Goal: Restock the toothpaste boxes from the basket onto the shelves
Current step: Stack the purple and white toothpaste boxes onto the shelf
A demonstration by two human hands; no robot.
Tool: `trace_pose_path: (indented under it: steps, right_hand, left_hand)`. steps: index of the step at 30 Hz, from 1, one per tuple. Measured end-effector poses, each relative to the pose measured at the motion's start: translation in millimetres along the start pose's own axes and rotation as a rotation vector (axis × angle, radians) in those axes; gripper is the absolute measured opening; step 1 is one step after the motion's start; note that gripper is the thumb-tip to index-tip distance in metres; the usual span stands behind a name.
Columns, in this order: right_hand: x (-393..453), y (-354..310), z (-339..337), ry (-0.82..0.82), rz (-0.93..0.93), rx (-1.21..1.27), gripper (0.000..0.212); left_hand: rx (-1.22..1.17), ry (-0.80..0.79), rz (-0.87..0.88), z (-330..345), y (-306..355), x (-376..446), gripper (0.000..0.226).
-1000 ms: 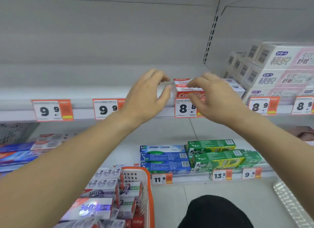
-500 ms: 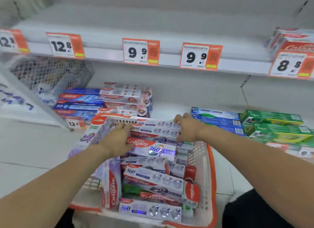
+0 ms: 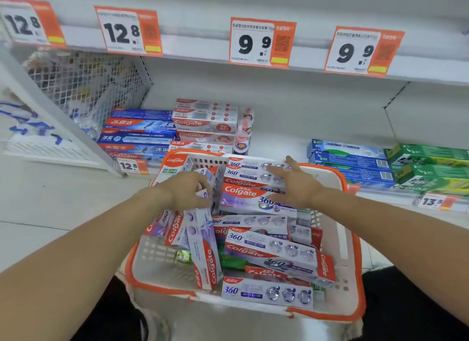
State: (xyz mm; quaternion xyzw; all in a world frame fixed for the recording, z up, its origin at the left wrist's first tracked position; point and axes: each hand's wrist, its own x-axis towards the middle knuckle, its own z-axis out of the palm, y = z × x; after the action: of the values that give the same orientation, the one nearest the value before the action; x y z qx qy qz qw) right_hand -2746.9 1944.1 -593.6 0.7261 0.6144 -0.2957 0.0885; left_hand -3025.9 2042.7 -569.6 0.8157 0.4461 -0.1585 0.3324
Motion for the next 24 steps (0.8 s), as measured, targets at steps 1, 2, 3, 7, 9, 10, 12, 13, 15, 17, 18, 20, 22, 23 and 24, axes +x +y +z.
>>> trace_pose_path:
  steps: [1, 2, 3, 7, 9, 10, 12, 13, 15, 17, 18, 20, 22, 23, 24]
  right_hand:
    - [-5.8, -5.2, -0.5, -0.01, -0.005, -0.009, 0.09]
    - [-11.4, -8.8, -0.6, -0.011, -0.01, -0.008, 0.09]
    - [-18.2, -12.1, -0.9, -0.007, -0.018, -0.004, 0.091]
    - [-38.8, -20.0, 7.3, 0.041, 0.06, 0.049, 0.102]
    - [-50.3, -24.8, 10.9, 0.067, 0.097, 0.088, 0.093]
    - [-57.1, -26.3, 11.2, 0.058, 0.072, 0.086, 0.088]
    - [-70.6, -26.4, 8.1, -0.054, -0.013, -0.019, 0.082]
    - [-77.2, -25.9, 6.6, -0.124, -0.044, -0.097, 0.083]
    - [-84.9, -22.0, 6.8, -0.19, -0.056, -0.185, 0.094]
    - [-90.1, -22.6, 7.4, -0.174, -0.061, -0.185, 0.102]
    - [-92.2, -24.8, 5.1, -0.13, -0.096, -0.141, 0.102]
    - [-95.9, -35.9, -5.4, -0.035, -0.213, 0.078, 0.094]
    - [-103.8, -55.8, -22.4, -0.009, -0.274, 0.473, 0.09]
    - [-107.9, -66.0, -30.5, -0.017, -0.3, 0.662, 0.091]
    - [-111.8, -75.4, -38.1, -0.014, -0.327, 0.809, 0.092]
  left_hand:
    - [-0.069, 0.002, -0.031, -4.4, -1.2, -4.5, 0.031]
    - [-0.143, -0.003, -0.062, -8.2, -1.9, -9.9, 0.029]
    - [-0.21, -0.007, -0.081, -11.1, -2.8, -15.7, 0.027]
    - [-0.412, -0.011, -0.048, -17.5, -3.8, -41.5, 0.032]
    - [-0.531, 0.005, -0.039, -21.4, 0.1, -54.8, 0.055]
    - [-0.593, 0.036, -0.031, -22.5, 1.8, -59.8, 0.063]
    - [-0.694, 0.109, -0.008, -22.2, 3.0, -65.5, 0.067]
    - [-0.745, 0.136, 0.011, -21.2, 3.5, -67.5, 0.066]
    - [-0.832, 0.179, 0.064, -18.2, 6.0, -70.9, 0.064]
    - [-0.91, 0.227, 0.095, -19.4, 9.6, -72.5, 0.065]
    - [-0.953, 0.255, 0.106, -22.2, 13.2, -73.0, 0.069]
    - [-1.041, 0.325, 0.15, -29.1, 23.3, -72.5, 0.081]
    - [-1.077, 0.388, 0.214, -35.8, 39.7, -71.8, 0.073]
    - [-1.108, 0.403, 0.264, -37.6, 51.7, -72.4, 0.061]
    - [-1.158, 0.406, 0.307, -38.6, 67.1, -74.0, 0.049]
